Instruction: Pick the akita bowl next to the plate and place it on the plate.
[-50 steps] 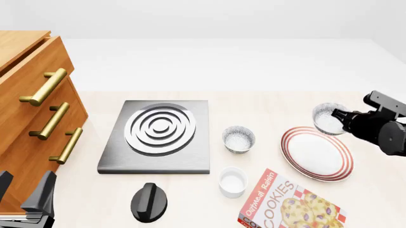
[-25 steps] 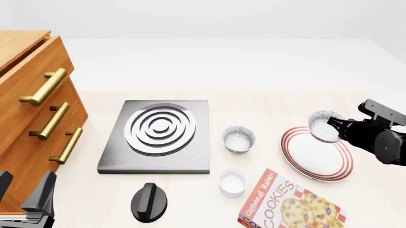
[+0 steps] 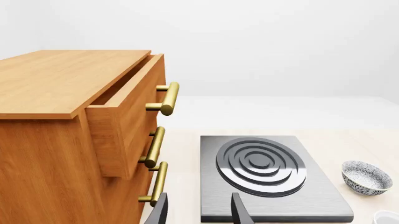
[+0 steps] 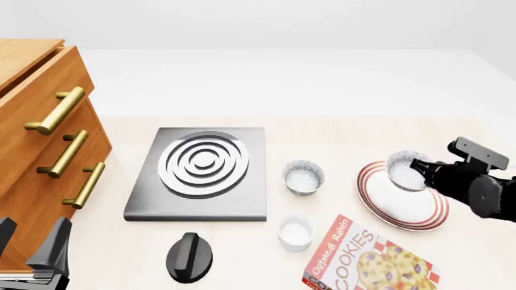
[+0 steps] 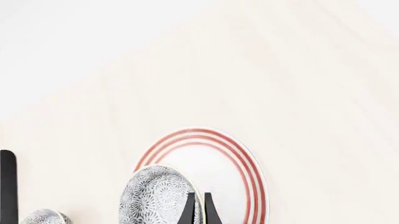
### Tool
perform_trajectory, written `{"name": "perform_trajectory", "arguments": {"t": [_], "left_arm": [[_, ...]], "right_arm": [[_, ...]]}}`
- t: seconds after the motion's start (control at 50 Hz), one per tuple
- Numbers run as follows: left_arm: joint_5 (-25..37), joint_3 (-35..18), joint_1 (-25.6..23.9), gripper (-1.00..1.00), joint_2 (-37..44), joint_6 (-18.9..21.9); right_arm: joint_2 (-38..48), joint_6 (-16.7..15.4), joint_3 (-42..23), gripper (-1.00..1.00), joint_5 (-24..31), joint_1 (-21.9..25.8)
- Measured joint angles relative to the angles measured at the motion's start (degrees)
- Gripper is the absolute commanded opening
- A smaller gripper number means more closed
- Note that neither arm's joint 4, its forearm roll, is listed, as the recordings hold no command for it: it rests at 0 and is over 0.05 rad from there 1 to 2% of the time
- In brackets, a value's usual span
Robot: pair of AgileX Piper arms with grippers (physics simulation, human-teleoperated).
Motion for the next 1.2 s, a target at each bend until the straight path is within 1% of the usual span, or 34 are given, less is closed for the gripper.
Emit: {"name": "perform_trajectory", "arguments": {"t": [0.8,1.2], "left_arm": [[0.0,0.0,0.0,1.00,0.0,0.0],[0.0,0.0,0.0,1.00,0.0,0.0]], "right_arm": [[5.2,-1.8,1.6,-1.00,-4.3,-0.4],[7.8,-2.2,1.7,-1.00,-5.9,-0.5]]}}
